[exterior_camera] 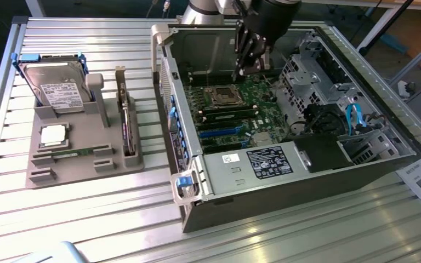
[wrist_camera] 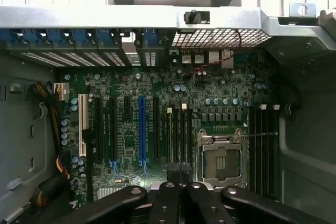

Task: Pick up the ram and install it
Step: 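Press down the ram until it locks into place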

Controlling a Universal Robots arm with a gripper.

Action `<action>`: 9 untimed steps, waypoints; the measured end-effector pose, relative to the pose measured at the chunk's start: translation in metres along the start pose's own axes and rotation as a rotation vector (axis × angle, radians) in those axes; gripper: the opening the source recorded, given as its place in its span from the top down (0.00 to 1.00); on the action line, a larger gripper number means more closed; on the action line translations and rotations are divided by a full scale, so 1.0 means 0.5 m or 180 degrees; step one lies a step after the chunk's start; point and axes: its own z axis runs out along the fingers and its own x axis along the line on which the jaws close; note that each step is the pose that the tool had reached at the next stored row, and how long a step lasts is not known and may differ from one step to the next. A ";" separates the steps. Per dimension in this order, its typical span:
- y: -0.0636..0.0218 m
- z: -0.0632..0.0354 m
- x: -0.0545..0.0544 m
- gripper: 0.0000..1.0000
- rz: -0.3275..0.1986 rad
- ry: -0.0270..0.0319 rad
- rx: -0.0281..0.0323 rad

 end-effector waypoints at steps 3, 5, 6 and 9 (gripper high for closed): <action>-0.015 -0.001 0.000 0.90 0.0000 0.0000 -0.0001; -0.024 -0.001 0.000 0.90 0.0000 0.0000 -0.0002; -0.028 -0.001 0.000 0.90 0.0000 0.0000 -0.0002; -0.037 -0.002 -0.001 0.90 0.0000 0.0000 -0.0003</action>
